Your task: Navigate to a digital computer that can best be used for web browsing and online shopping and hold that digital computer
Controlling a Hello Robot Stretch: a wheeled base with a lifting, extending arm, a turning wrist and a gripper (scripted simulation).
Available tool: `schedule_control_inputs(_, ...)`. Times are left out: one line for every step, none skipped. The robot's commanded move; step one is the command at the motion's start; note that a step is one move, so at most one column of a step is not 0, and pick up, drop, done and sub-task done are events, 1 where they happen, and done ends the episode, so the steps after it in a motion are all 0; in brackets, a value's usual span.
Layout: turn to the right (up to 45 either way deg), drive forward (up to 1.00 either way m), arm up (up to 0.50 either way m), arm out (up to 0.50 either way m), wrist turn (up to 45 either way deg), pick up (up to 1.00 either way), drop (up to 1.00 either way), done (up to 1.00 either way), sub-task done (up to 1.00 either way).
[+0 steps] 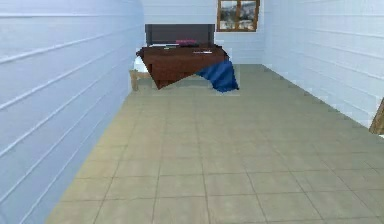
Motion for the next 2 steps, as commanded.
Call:
schedule_control_inputs(0.0,0.70,0.00,0.00,0.0,0.00,0.00,0.00,0.00)
schedule_control_inputs(-6.0,0.00,0.00,0.00,0.0,0.00,0.00,0.00,0.00)
